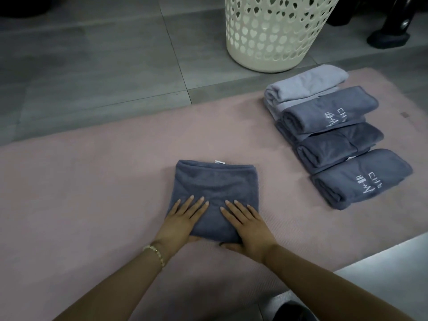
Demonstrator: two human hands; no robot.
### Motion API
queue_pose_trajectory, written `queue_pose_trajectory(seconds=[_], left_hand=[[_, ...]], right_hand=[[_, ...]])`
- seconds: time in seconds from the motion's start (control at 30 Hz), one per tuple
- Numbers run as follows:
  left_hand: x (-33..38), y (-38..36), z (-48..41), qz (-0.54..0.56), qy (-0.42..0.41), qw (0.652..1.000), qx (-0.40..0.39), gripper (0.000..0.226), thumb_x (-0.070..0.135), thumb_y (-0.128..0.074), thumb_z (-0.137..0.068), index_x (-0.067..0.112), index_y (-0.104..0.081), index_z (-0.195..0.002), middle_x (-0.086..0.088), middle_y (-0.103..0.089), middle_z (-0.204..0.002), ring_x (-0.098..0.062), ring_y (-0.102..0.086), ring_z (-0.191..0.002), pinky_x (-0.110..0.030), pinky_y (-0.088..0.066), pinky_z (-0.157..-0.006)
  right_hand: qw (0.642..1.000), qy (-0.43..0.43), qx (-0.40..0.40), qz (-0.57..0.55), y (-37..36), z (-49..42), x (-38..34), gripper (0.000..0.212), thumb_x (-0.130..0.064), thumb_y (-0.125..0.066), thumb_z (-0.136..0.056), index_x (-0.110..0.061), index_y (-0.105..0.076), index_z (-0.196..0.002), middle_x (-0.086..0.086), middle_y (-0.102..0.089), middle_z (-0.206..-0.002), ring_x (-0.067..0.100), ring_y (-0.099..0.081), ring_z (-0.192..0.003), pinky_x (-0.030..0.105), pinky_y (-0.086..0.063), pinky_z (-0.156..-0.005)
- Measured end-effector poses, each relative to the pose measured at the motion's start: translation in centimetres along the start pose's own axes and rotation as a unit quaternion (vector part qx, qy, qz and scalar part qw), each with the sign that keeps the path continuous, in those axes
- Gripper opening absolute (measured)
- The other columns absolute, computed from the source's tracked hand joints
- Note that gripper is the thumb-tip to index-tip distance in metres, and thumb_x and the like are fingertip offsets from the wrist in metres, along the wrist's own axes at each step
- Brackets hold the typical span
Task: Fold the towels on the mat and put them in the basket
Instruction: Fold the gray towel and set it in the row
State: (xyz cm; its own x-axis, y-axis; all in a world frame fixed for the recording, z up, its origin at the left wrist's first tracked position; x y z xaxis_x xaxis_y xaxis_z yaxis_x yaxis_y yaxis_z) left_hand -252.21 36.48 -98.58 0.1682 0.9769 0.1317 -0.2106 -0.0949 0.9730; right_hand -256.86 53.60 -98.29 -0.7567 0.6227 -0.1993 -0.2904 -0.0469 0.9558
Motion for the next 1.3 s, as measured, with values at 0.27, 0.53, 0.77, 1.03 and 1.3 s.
queue_pose_trajectory(seconds=[0.27,0.53,0.77,1.03,1.3], left_hand=[[-1.4,6.5,-3.3,0.25,-0.011,0.96,-0.127,0.026,0.043,-0.065,-0.085,0.018,-0.069,-0.08,0.007,-0.065,-0.078,-0.007,-0.058,-0.072,-0.022,-0.044,-0.069],[-4.7,7.9,-1.2,0.503,0.166,0.84,-0.121,0.024,0.042,-0.071,-0.077,0.025,-0.072,-0.095,0.011,-0.071,-0.098,0.0,-0.064,-0.092,-0.012,-0.047,-0.082],[-5.3,4.7,1.2,0.557,0.353,0.737,0.151,0.024,0.034,-0.067,-0.084,0.012,-0.063,-0.075,0.004,-0.063,-0.065,0.002,-0.056,-0.053,-0.012,-0.043,-0.051],[-4.3,2.1,1.9,0.52,0.44,0.689,0.246,0.033,0.035,-0.064,-0.086,0.009,-0.052,-0.072,0.0,-0.05,-0.064,-0.016,-0.046,-0.064,-0.013,-0.035,-0.048],[0.9,-0.4,1.3,0.69,0.564,0.419,0.172,0.068,0.045,-0.068,-0.08,0.0,-0.045,-0.127,-0.013,-0.058,-0.121,-0.03,-0.061,-0.107,-0.043,-0.052,-0.091]], right_hand=[[0.968,0.005,-0.103,-0.23,6.6,-1.8,0.5,0.027,-0.046,-0.058,-0.089,-0.023,-0.066,-0.101,-0.005,-0.068,-0.099,0.015,-0.063,-0.09,0.017,-0.046,-0.073],[0.854,-0.098,-0.283,-0.425,8.5,-2.8,3.6,0.014,-0.039,-0.077,-0.075,-0.026,-0.072,-0.079,-0.009,-0.071,-0.086,0.005,-0.066,-0.084,0.017,-0.05,-0.077],[0.875,-0.195,-0.039,-0.441,7.6,-5.5,8.2,0.014,-0.021,-0.074,-0.08,-0.01,-0.069,-0.087,0.004,-0.069,-0.087,0.016,-0.061,-0.087,0.025,-0.052,-0.08],[0.979,-0.123,0.042,-0.154,7.9,-6.2,4.9,0.058,-0.067,-0.037,-0.085,-0.029,-0.055,-0.125,-0.005,-0.061,-0.124,0.019,-0.054,-0.113,0.033,-0.037,-0.104],[0.964,-0.182,-0.115,-0.158,4.9,-6.2,4.1,0.077,-0.081,-0.034,-0.074,-0.029,-0.046,-0.13,0.0,-0.053,-0.129,0.022,-0.053,-0.114,0.038,-0.041,-0.101]])
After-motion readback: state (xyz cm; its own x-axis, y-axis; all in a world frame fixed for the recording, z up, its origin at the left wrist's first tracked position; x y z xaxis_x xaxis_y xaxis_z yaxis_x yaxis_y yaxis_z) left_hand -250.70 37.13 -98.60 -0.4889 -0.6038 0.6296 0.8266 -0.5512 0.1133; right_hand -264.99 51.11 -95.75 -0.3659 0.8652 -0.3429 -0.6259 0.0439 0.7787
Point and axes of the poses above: each hand's wrist, its own z-axis away from the middle knuckle, its own y-axis out of the back of the hand, x = y × z, the point moved 6 cm from there along -z, towards the middle knuckle
